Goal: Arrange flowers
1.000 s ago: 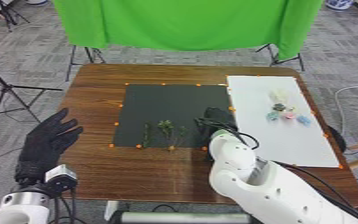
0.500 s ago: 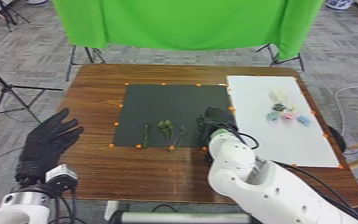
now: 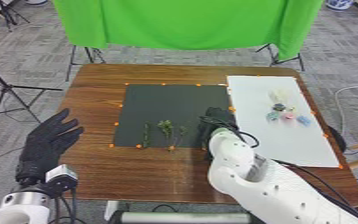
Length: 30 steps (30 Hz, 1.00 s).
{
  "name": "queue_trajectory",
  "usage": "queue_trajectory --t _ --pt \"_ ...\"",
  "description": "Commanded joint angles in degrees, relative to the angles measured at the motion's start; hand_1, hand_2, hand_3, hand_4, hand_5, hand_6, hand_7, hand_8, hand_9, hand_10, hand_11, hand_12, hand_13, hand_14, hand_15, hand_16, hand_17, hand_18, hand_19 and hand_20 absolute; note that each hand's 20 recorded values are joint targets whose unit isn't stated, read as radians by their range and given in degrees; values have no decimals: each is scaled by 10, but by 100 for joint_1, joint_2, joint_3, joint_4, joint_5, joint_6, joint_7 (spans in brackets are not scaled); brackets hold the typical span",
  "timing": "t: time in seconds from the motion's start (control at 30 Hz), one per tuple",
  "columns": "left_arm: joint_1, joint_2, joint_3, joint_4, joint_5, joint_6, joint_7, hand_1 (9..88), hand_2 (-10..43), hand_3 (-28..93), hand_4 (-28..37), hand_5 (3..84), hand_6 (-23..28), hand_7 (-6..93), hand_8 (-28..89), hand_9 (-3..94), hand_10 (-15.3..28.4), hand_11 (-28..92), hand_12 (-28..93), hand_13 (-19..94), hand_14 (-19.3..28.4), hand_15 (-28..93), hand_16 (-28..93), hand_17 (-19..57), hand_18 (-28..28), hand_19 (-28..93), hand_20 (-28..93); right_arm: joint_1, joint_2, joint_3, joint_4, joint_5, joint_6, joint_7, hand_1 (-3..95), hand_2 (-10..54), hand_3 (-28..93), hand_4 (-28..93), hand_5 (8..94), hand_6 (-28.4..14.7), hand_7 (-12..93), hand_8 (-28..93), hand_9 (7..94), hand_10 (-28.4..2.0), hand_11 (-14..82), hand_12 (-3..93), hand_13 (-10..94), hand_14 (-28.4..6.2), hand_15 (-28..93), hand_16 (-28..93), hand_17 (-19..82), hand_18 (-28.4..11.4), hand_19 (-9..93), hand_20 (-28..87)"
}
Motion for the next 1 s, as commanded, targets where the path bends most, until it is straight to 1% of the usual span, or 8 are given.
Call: queue_trajectory --t 0.03,0.13,0.2,0.3,0.4,0.73,0.87,1.0 --pt "102 -55 15 -17 18 11 -58 247 83 807 -207 362 99 148 -104 343 206 283 88 253 265 494 -101 -80 228 619 -60 82 93 12 67 -59 -23 99 383 -95 813 -263 892 -35 217 84 868 -149 487 210 813 -109 778 167 438 -284 932 507" --pt "115 -52 16 -23 23 23 -39 247 82 807 -207 361 98 147 -105 343 205 283 89 253 265 494 -101 -80 228 619 -60 62 79 27 37 -73 -25 88 372 -95 815 -262 889 -36 216 66 863 -151 490 209 810 -111 780 165 437 -284 932 505" --pt "97 -61 9 -20 17 5 -50 247 82 807 -208 360 98 148 -105 343 205 284 89 253 265 493 -100 -80 229 619 -60 18 59 79 8 -87 -62 55 366 -95 816 -262 888 -36 216 57 860 -151 491 209 808 -111 782 165 437 -284 932 506" --pt "89 -86 -2 -26 58 -23 -81 246 85 804 -210 360 98 148 -105 343 206 284 88 254 265 493 -101 -80 229 619 -61 5 78 79 -19 -55 8 -8 354 -95 817 -258 887 -34 222 17 855 -153 496 206 805 -111 785 164 436 -284 932 511" --pt "100 -97 7 -28 54 -28 -93 244 87 803 -211 360 98 148 -105 343 205 283 88 254 265 493 -100 -80 229 619 -61 -7 117 57 -59 -111 99 -2 326 -94 817 -244 868 -40 237 -97 830 -162 501 207 785 -115 792 162 426 -284 932 513" --pt "156 -95 8 -35 45 15 -53 243 88 803 -214 359 98 149 -105 343 206 284 88 253 265 492 -101 -80 229 620 -61 -128 135 332 -310 -238 116 -173 285 -84 804 -246 835 -55 242 -107 795 -177 514 203 763 -121 799 153 414 -284 932 498" --pt "152 -100 8 -31 48 -15 -73 243 88 803 -214 359 98 149 -105 344 206 283 88 253 265 493 -100 -80 229 620 -61 -132 136 413 -347 -233 34 -183 270 -72 802 -241 833 -59 239 -107 786 -183 516 201 759 -125 802 150 412 -284 932 493" --pt "177 -66 34 -36 25 33 10 244 90 800 -215 359 99 149 -105 344 206 284 88 253 265 493 -100 -80 229 620 -62 -73 289 469 -386 -223 157 -182 266 -70 803 -238 830 -62 235 -107 781 -188 517 200 756 -127 803 148 409 -284 932 489"
